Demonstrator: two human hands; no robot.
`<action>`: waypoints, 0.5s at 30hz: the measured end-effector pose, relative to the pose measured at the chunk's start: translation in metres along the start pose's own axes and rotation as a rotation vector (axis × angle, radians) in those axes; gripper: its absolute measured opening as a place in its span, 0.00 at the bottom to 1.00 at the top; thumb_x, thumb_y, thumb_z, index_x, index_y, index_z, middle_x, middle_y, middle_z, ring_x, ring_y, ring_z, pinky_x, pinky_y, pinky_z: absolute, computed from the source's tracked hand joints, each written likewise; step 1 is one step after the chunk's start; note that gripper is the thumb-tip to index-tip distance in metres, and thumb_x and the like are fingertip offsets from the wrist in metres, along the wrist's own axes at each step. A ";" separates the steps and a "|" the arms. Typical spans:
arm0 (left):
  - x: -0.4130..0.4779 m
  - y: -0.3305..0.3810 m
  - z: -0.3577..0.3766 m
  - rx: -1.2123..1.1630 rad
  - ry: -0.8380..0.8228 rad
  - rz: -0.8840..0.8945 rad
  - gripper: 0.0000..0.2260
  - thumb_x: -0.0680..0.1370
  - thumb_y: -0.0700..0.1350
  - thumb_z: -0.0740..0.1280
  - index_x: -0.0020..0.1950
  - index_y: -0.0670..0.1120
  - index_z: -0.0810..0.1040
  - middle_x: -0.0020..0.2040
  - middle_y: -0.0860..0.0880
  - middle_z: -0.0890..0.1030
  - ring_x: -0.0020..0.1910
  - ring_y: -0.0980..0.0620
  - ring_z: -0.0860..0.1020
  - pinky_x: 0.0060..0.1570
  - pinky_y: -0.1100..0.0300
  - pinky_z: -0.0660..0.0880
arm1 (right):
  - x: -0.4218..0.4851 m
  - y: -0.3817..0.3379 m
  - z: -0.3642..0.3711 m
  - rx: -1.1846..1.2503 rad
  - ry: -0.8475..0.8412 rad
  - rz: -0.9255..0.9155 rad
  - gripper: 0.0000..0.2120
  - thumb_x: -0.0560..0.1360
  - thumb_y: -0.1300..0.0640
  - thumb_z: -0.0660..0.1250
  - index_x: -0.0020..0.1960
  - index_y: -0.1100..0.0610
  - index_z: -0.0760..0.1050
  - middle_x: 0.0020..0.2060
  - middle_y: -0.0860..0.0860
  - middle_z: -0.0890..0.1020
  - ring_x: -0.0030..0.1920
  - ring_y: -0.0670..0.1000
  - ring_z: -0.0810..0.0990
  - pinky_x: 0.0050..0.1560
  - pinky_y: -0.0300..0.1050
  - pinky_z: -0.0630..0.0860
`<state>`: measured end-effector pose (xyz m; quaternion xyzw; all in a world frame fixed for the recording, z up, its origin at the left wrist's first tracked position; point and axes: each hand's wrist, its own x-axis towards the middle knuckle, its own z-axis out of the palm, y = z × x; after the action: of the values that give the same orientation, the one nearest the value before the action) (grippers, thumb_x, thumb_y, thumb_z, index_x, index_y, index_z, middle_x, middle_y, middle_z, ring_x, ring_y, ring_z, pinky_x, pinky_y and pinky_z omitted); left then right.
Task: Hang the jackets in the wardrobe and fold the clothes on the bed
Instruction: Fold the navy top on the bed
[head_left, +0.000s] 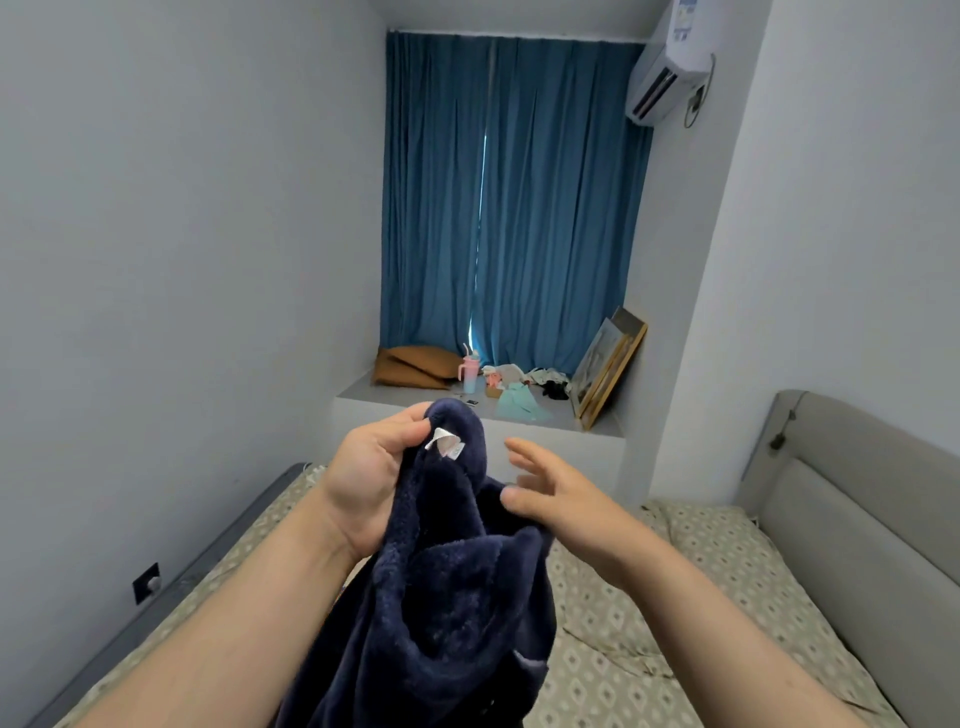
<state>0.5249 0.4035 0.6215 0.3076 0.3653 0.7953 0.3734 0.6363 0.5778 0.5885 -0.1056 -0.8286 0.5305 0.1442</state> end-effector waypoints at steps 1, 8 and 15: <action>0.000 0.002 0.001 0.017 -0.011 -0.017 0.14 0.72 0.41 0.59 0.38 0.45 0.85 0.36 0.44 0.80 0.34 0.48 0.80 0.37 0.56 0.77 | 0.002 0.000 0.003 -0.027 -0.097 0.006 0.34 0.72 0.53 0.73 0.74 0.42 0.65 0.70 0.41 0.70 0.71 0.44 0.69 0.70 0.45 0.68; -0.003 0.019 -0.024 0.636 -0.102 0.022 0.13 0.63 0.37 0.67 0.46 0.47 0.79 0.43 0.46 0.81 0.43 0.50 0.80 0.41 0.57 0.77 | 0.016 0.002 0.002 -0.287 0.148 -0.022 0.05 0.70 0.67 0.63 0.37 0.61 0.75 0.30 0.47 0.77 0.34 0.46 0.74 0.37 0.44 0.72; 0.006 -0.008 -0.094 1.750 0.012 0.031 0.12 0.72 0.39 0.62 0.42 0.58 0.69 0.47 0.57 0.71 0.48 0.54 0.73 0.49 0.57 0.72 | 0.021 -0.035 -0.039 0.048 0.577 0.018 0.16 0.70 0.70 0.54 0.41 0.58 0.78 0.27 0.54 0.82 0.28 0.51 0.82 0.29 0.41 0.76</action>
<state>0.4524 0.3792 0.5650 0.4845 0.8423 0.2361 -0.0097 0.6297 0.6027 0.6385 -0.2559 -0.7395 0.4994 0.3718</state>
